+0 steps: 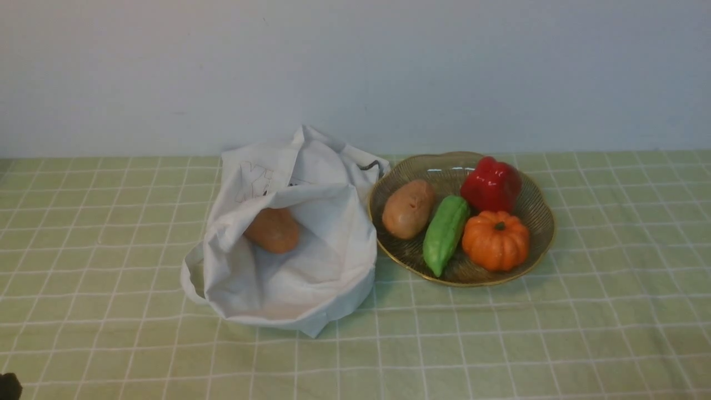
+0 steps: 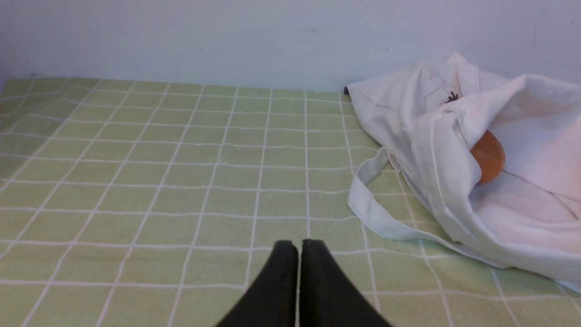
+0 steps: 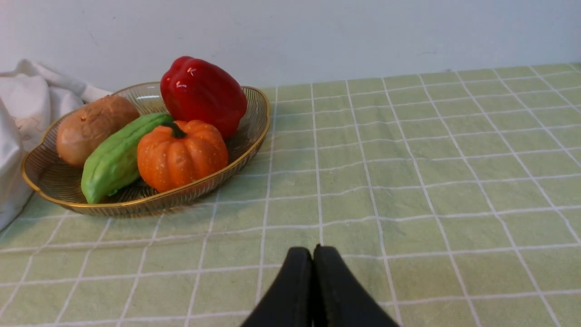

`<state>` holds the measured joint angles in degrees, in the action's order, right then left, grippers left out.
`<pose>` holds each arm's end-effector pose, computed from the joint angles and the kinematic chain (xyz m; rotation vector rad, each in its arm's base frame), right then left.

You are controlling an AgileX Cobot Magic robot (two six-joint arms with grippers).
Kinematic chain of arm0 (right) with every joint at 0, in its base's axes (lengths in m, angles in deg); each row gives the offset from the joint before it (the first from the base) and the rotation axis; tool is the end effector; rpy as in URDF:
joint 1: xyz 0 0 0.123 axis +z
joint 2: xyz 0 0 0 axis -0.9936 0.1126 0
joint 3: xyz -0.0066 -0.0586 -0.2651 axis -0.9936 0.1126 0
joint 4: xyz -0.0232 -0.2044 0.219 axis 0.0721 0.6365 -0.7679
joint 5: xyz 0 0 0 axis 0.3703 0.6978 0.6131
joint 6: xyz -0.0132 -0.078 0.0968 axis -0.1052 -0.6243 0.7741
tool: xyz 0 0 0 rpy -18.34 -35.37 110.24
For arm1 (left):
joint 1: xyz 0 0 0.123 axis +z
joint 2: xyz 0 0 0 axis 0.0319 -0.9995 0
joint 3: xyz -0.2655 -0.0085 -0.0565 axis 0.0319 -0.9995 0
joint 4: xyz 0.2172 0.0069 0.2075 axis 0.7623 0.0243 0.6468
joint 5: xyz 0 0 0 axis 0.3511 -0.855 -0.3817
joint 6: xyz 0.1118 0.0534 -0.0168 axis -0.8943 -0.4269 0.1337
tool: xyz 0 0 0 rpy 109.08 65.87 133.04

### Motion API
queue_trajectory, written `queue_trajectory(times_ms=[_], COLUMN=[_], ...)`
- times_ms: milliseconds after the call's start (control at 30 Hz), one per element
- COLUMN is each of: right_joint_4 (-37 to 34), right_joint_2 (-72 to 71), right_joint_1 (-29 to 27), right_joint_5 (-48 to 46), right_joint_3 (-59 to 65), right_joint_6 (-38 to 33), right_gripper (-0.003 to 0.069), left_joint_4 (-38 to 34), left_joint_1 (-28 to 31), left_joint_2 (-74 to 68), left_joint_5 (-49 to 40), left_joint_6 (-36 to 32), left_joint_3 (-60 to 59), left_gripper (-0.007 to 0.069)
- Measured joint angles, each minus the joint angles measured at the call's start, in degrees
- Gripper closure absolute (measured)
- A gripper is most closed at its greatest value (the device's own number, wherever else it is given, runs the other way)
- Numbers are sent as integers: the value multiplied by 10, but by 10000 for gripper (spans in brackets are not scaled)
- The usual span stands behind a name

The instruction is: Take vegetables from bag on green coffee tablecloth place on plate.

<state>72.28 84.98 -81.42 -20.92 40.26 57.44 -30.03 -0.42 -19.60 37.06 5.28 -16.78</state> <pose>0.1468 0.0061 0.1607 0.0702 1.8916 0.1096 0.1512 0.0036 0.1715 -0.0991 1.7732 -0.0451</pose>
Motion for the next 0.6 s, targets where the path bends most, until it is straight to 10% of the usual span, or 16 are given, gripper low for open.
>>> queue_trajectory(times_ms=[600], right_joint_4=[0], right_joint_2=[0], right_joint_1=[0], right_joint_5=[0], right_joint_3=[0], right_joint_6=[0], right_gripper=[676], left_joint_4=[24], left_joint_1=[-49], left_joint_2=[0], left_joint_5=[-55], left_joint_6=[-4], left_joint_3=[-1], left_gripper=[629])
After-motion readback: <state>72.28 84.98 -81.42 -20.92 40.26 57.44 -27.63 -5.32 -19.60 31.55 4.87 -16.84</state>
